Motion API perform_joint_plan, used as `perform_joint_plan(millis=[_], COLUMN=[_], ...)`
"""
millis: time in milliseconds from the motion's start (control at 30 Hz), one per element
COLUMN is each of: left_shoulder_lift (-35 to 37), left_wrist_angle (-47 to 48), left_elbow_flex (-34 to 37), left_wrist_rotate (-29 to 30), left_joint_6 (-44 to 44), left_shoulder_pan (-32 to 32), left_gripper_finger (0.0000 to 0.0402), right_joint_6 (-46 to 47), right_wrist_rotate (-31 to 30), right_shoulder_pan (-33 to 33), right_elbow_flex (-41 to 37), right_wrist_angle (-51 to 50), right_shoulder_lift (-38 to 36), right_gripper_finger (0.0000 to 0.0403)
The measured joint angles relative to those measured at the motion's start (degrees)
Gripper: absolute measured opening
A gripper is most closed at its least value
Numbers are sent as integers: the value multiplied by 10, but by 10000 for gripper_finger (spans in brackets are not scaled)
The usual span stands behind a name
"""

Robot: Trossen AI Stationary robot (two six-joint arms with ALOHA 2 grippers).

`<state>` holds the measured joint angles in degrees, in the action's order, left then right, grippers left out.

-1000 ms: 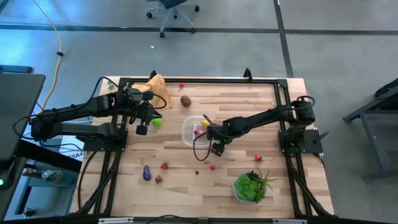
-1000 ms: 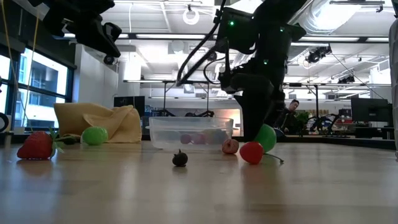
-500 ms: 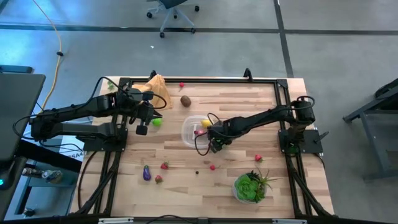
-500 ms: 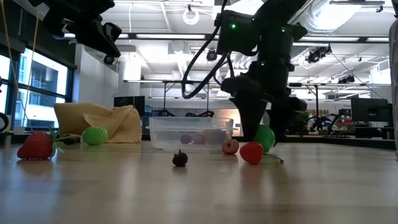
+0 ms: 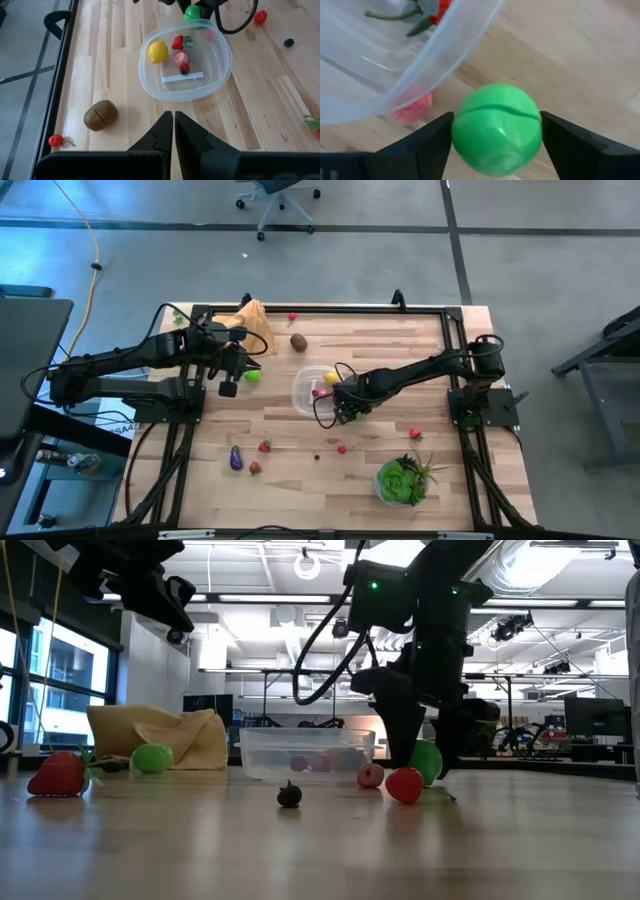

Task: Pick and placing Produce into tupperware
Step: Put the green pear into the transparent bin

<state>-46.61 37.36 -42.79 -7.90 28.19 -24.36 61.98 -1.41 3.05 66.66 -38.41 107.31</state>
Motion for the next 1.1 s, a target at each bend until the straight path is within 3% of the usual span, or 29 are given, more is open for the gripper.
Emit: perform_joint_plan(millis=[567,1100], left_shoulder_lift=[0,0], left_wrist_angle=[0,0], left_elbow_flex=[0,0], left_wrist_rotate=[0,0], left_joint_6=[0,0], left_shoulder_pan=[0,0], left_gripper_finger=[10,10], right_joint_6=[-5,-53], right_wrist_rotate=[-9,-31], right_shoulder_pan=[0,4], right_elbow_flex=[0,-1], right_wrist_angle=[12,9], right_shoulder_lift=[10,-26], right_gripper_finger=[221,216])
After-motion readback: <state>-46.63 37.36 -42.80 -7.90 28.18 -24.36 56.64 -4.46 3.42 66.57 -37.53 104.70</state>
